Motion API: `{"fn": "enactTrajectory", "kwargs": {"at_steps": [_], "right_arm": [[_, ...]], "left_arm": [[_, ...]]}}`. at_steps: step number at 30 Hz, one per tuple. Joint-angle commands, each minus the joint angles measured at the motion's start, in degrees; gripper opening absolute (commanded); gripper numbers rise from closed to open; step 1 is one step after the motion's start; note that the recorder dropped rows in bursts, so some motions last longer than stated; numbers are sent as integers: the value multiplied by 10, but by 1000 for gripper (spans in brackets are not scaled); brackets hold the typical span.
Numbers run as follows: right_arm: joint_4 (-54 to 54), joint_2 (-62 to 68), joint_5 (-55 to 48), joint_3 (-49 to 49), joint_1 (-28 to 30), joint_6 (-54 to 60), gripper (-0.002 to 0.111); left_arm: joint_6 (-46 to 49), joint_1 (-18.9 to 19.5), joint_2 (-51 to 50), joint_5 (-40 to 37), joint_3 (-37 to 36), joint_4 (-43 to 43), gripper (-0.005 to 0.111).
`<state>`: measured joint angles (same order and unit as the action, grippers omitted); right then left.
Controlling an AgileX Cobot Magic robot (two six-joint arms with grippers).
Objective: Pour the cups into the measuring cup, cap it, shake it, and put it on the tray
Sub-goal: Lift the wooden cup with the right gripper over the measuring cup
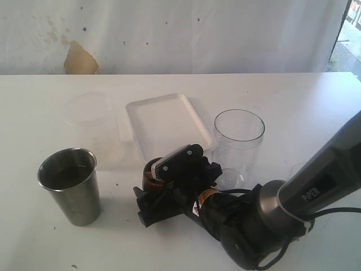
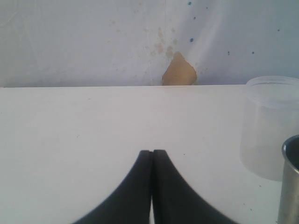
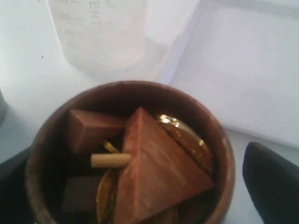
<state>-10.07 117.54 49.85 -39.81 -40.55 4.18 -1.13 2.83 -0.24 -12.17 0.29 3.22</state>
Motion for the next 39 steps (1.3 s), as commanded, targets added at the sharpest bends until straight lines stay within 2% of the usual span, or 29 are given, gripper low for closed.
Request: {"fn": "enactTrajectory", "kwargs": {"at_steps": [1,10,13,16,17,21,26,30,39], "right_arm": [[-1,0,5,-3,-1,-4,105],[-1,0,5,-3,-1,-4,105],[-1,0,5,-3,-1,-4,97],[-1,0,5,-3,-1,-4,76],[-1,0,5,-3,-1,-6,58],[1,0,4,-3,-1,-35,-1],[91,-13,3,-3,-1,-42,0],[101,-55,-30,-3,-1,-42,0],[101,-196,-229,-51,-1,-42,0]], "left_arm": [[-1,-1,2,6,-3,2,0],[-1,-1,2,6,-3,2,0],[-1,-1,2,6,-3,2,0],[-1,-1,2,6,-3,2,0],[-1,-1,2,6,-3,2,0],[-1,-1,2,6,-3,2,0],[-1,-1,2,6,-3,2,0],[-1,-1,2,6,-3,2,0],[-1,-1,2,6,-3,2,0]]}}
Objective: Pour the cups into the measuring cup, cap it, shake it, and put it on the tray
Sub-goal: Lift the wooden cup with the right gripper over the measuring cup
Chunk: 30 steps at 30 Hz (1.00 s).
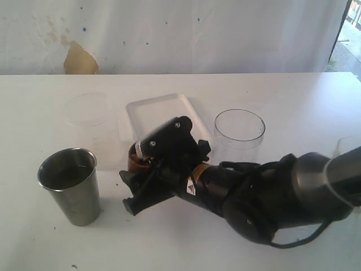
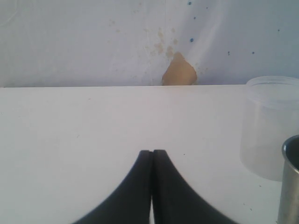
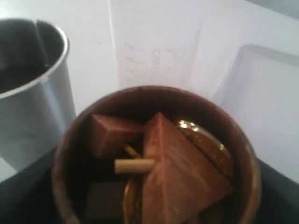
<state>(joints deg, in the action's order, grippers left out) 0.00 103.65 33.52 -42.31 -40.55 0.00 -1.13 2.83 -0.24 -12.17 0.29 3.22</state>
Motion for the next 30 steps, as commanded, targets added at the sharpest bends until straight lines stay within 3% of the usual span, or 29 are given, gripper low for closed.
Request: {"fn": "enactTrajectory", "kwargs": {"at_steps": [1,11,15,23,26,30], "right_arm": [[0,-70,-82,-32,-1,0,0],[0,-193,-221,-120,23,53,0],[0,-215,-298,-149,98,91,0],[0,-232,-366,-149,322,180,0],[0,-229,-352,-129,360,259,0],[0,-228,-364,-124,359,348,0]], "left_arm": [[-1,-1,2,6,-3,2,0],[-1,-1,2,6,-3,2,0],[-1,-1,2,6,-3,2,0],[-1,-1,2,6,-3,2,0],[-1,-1,2,6,-3,2,0],[-1,-1,2,6,-3,2,0]]}}
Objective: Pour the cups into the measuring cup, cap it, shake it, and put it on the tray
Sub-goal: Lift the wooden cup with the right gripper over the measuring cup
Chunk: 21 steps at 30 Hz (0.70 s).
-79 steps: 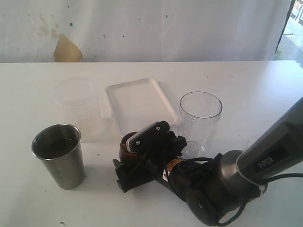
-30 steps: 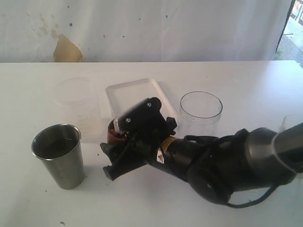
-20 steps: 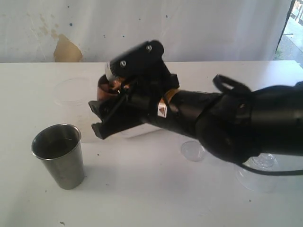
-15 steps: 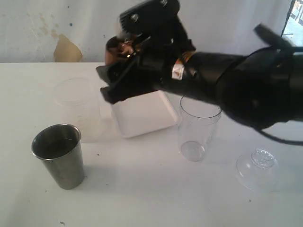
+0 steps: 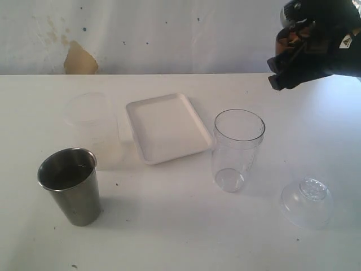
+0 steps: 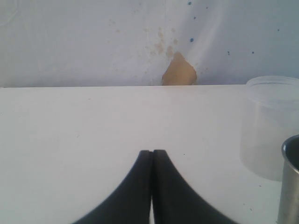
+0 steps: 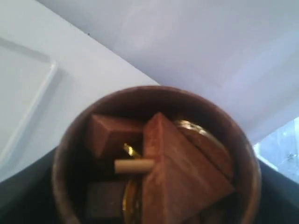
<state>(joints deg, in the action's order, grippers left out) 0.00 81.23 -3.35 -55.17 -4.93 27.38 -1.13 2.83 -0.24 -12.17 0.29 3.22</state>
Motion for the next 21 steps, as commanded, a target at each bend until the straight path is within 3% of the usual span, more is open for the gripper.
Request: {"fn": "enactTrajectory", "kwargs": {"at_steps": [1,14,21], "right_arm": [[0,-4,-4,4,3,74,0],[0,-4,0,20,-31,284,0],[0,-4,-3,20,-31,310,0]], "left_arm": [[-1,-1,2,6,-3,2,0],[-1,-1,2,6,-3,2,0],[-1,-1,2,6,-3,2,0]]}}
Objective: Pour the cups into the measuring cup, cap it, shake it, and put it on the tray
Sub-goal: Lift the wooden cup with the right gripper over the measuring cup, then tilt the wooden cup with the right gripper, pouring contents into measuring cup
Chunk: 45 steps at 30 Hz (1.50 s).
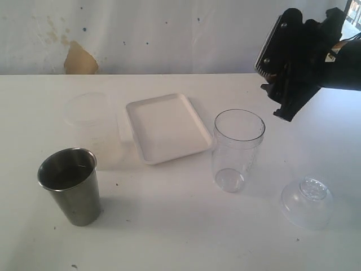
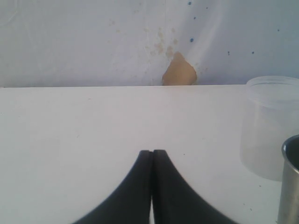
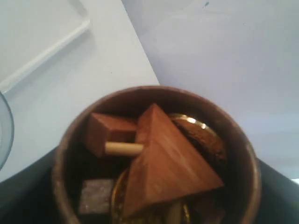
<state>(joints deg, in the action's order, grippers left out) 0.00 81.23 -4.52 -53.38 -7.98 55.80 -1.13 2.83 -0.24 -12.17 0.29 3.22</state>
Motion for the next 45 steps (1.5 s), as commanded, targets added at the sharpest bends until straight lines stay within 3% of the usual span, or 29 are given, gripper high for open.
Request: {"fn": "enactTrajectory", "kwargs": {"at_steps": [1,7,15,22,45], "right_arm": [[0,-4,7,2,-2,44,0],[0,-4,-22,2,-12,139,0],[0,-4,-31,3,-24,166,0],[0,-4,-57,5,-24,320,0],[0,30,9,6,-41,357,0]], "left_arm": [[-1,-1,2,6,-3,2,0],[-1,-1,2,6,-3,2,0],[-1,-1,2,6,-3,2,0],[-1,-1,2,6,-3,2,0],[-1,-1,2,6,-3,2,0]]}}
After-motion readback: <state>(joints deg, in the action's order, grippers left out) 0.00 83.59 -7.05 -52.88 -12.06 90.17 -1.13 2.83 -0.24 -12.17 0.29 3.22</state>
